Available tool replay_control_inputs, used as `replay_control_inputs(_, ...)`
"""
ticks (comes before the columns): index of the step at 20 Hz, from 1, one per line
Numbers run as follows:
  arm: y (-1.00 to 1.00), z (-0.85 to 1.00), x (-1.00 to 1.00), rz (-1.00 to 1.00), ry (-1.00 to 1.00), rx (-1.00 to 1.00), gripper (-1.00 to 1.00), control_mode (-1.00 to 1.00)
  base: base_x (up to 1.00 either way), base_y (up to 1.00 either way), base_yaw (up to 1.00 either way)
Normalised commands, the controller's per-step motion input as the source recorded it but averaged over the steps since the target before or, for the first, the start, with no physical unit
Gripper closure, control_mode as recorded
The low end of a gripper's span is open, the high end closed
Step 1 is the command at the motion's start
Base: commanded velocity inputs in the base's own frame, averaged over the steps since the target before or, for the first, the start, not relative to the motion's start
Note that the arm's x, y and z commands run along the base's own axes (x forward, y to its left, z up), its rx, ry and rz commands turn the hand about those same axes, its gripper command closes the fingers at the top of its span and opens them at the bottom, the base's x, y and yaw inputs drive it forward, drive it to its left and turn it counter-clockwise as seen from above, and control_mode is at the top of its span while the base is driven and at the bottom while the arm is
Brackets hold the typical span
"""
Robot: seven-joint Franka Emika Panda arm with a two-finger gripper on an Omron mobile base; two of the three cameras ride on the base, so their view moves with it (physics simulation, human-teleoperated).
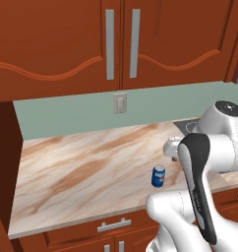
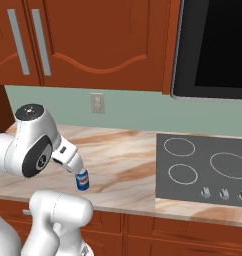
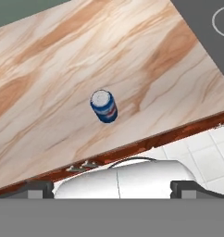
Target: Move the drinks to the dining counter.
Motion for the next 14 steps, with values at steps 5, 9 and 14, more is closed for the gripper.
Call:
replay_control_inputs(5,0.00,-0.15,0.28,0.00,0.00,0.00,-1.00,-1.00,0.00,0.00,0.00)
replay_control_inputs(9,0.00,-0.34,0.32,0.00,0.00,0.00,-1.00,-1.00,0.00,0.00,0.00)
replay_control_inputs(14,0.00,-0.38,0.37,0.00,0.00,0.00,-1.00,-1.00,0.00,0.00,0.00)
